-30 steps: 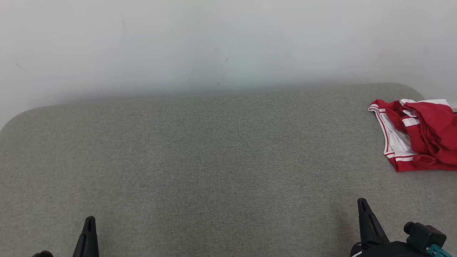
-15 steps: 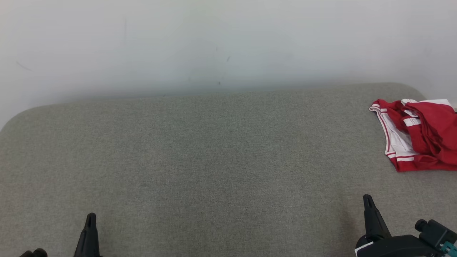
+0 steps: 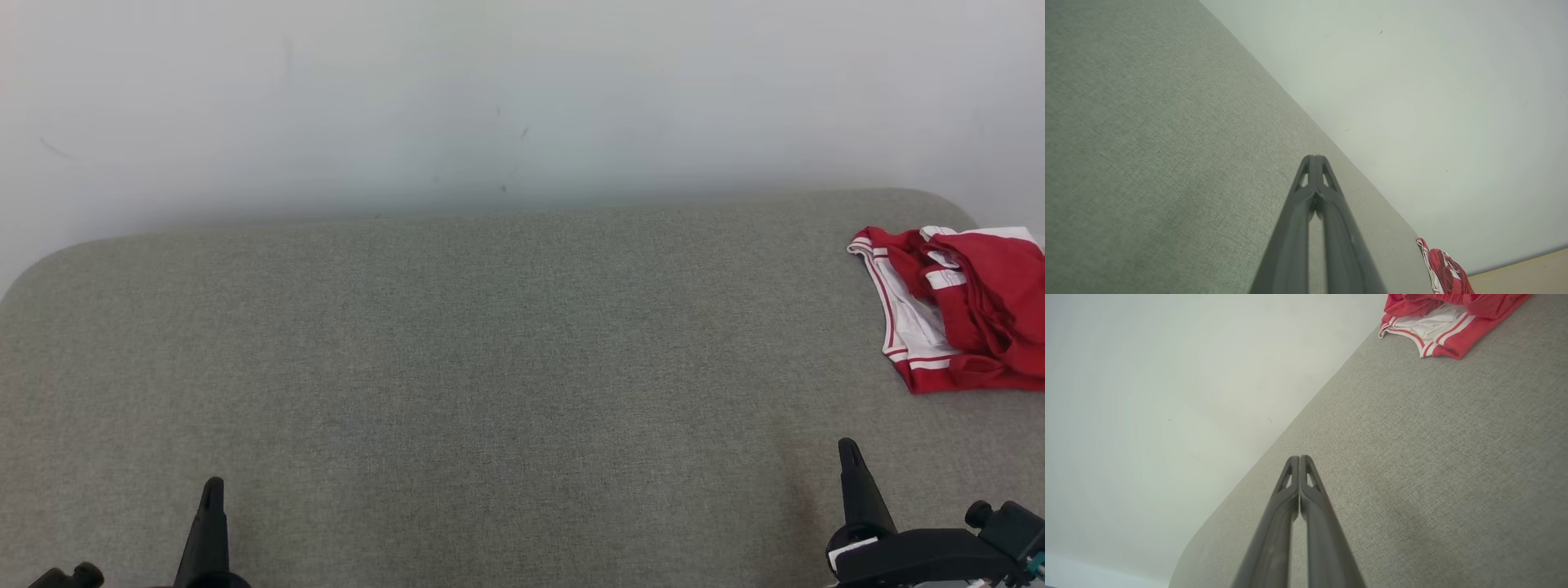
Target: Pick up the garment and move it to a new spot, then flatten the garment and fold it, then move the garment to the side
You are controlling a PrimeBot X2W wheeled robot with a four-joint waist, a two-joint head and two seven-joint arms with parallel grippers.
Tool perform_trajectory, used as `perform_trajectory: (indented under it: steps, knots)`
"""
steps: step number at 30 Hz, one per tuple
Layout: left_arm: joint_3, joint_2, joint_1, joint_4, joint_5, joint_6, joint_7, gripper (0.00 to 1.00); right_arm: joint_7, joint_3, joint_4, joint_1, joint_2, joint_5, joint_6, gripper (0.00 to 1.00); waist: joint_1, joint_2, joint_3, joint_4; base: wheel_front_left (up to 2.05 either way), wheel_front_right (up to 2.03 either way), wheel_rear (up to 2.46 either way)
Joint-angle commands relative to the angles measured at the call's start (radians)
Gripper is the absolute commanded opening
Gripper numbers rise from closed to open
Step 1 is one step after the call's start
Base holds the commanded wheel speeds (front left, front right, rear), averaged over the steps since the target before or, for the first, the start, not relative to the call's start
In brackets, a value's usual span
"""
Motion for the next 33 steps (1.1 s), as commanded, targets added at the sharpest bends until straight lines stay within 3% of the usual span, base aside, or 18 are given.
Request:
perform_trajectory:
  steps: [1,33]
  knots:
    - [0.001,0.003,-0.023,-0.007,-0.027,0.000,0.008,0.00,0.006,-0.007,-0.014,-0.019,0.001,0.030,-0.001,0.00,-0.0001,0.0000,0.000,0.000,0.00,0.00,0.00]
    - [-0.001,-0.004,-0.063,0.018,-0.352,0.001,0.094,0.00,0.089,-0.047,-0.022,-0.038,0.011,0.352,-0.002,0.00,-0.0001,0.0000,0.006,0.007,0.00,0.00,0.00]
